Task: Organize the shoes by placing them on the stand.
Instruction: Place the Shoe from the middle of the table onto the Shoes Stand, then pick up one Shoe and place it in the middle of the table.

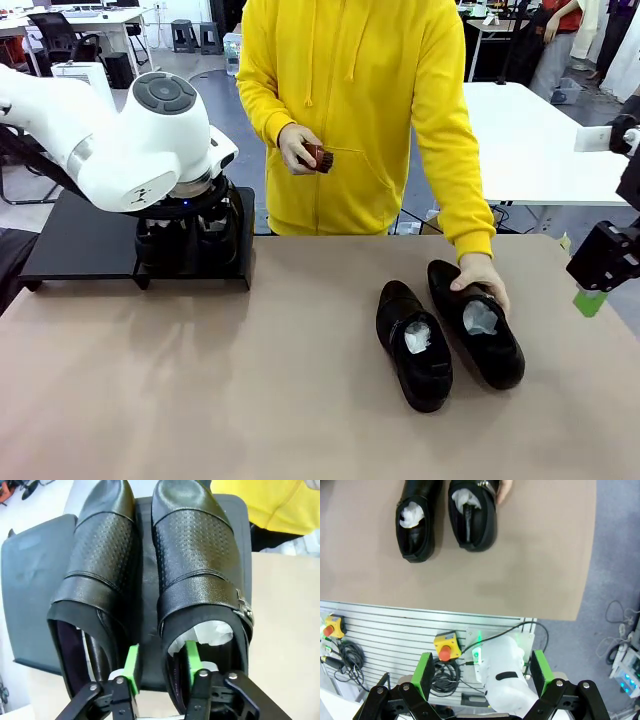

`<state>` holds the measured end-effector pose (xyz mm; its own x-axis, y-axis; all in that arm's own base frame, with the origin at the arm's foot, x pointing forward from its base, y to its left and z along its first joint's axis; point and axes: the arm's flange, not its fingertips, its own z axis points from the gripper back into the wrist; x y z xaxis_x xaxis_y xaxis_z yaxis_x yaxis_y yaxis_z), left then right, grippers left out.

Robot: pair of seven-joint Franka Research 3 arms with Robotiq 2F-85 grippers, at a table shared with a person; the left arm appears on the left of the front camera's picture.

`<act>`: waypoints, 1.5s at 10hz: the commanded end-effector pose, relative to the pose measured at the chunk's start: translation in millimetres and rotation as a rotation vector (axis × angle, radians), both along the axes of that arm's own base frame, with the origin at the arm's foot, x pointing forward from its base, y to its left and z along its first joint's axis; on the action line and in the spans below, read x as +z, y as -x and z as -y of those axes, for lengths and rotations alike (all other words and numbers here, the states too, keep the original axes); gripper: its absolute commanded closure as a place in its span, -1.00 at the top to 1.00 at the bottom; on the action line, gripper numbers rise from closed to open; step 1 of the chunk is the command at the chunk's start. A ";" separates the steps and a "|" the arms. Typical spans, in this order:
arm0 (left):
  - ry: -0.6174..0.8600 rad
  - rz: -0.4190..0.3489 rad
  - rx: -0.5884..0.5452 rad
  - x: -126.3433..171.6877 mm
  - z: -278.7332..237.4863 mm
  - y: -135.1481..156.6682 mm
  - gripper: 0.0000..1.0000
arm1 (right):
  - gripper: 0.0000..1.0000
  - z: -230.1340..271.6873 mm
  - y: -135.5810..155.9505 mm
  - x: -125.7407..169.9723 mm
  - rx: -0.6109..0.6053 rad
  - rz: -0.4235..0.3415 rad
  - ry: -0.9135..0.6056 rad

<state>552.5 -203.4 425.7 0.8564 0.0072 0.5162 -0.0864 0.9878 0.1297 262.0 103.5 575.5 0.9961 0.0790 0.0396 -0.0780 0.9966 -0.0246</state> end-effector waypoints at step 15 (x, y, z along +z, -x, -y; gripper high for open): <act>-0.068 0.051 0.019 39.5 15.0 26.7 1.00 | 1.00 -0.4 -2.8 0.7 0.003 0.010 -0.013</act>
<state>524.9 -218.2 463.4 0.8384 -0.0092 0.5449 -0.1099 0.9765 0.1856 262.0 103.5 575.5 0.9961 0.0790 0.0395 -0.0780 0.9966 -0.0246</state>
